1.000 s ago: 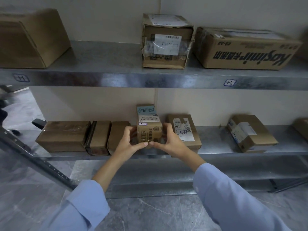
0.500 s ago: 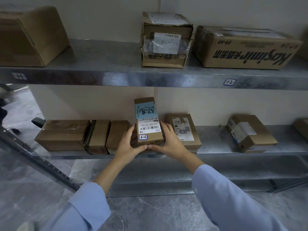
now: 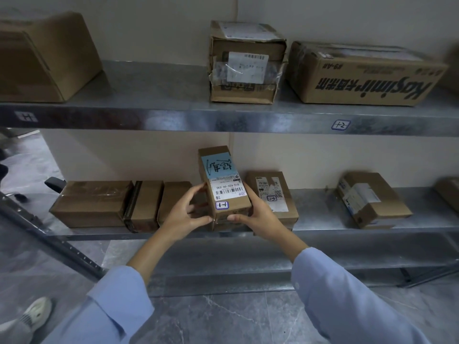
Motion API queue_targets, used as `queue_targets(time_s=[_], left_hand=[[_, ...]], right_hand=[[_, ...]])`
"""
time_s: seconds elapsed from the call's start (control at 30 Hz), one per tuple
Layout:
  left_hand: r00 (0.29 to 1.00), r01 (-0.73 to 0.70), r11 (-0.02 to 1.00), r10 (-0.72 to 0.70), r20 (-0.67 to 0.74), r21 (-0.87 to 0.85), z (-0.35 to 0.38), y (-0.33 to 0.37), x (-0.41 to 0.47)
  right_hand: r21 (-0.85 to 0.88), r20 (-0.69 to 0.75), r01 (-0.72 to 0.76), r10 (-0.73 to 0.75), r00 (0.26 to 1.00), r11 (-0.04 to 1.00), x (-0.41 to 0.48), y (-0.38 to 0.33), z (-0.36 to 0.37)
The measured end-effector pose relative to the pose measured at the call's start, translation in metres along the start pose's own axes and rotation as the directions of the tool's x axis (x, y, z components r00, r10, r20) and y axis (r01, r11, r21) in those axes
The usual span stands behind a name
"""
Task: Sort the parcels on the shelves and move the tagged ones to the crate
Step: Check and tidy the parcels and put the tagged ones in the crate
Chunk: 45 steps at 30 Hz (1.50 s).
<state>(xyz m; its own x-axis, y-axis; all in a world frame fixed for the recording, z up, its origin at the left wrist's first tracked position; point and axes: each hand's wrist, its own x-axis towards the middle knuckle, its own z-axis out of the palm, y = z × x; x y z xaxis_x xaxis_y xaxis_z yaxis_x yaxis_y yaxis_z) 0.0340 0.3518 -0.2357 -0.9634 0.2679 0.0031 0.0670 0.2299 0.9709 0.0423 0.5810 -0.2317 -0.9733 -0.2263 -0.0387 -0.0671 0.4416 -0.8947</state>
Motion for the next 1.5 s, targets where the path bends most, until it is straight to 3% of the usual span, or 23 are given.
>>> queue_targets(time_s=[0.13,0.37,0.57,0.83,0.97,1.23,1.4,1.5], left_hand=[[0.999,-0.014,0.999,0.013,-0.044,-0.032,-0.006,0.003,0.009],[0.987,-0.03,0.995,0.045,-0.157,0.094,-0.028,0.005,0.032],[0.997,0.023,0.993,-0.014,-0.08,0.113,-0.046,0.01,0.04],[0.944,0.063,0.997,-0.048,-0.327,0.035,-0.045,0.005,0.034],[0.925,0.019,1.0,-0.02,-0.379,-0.005,-0.044,-0.001,0.025],[0.915,-0.035,0.998,0.009,-0.403,-0.058,-0.045,-0.004,0.014],[0.904,-0.049,0.998,0.034,-0.425,-0.025,-0.043,-0.004,0.008],[0.896,-0.07,0.997,0.053,-0.44,-0.021,-0.039,-0.002,0.005]], right_hand=[[0.034,-0.007,0.005,-0.005,1.0,0.999,-0.004,-0.004,-0.003],[-0.006,0.052,0.043,-0.043,0.998,0.999,-0.015,-0.013,-0.013],[0.047,0.126,0.07,-0.075,0.989,0.996,-0.024,-0.013,-0.022],[0.018,-0.11,0.054,-0.051,0.993,0.998,-0.019,-0.006,-0.037],[0.057,-0.205,0.05,-0.037,0.978,0.997,-0.015,-0.001,-0.044],[0.163,-0.281,0.064,-0.016,0.96,0.985,-0.015,-0.003,-0.04],[0.14,-0.31,0.082,-0.035,0.95,0.987,-0.013,-0.006,-0.038],[0.235,-0.255,0.01,0.052,0.966,0.972,-0.014,-0.009,-0.036]])
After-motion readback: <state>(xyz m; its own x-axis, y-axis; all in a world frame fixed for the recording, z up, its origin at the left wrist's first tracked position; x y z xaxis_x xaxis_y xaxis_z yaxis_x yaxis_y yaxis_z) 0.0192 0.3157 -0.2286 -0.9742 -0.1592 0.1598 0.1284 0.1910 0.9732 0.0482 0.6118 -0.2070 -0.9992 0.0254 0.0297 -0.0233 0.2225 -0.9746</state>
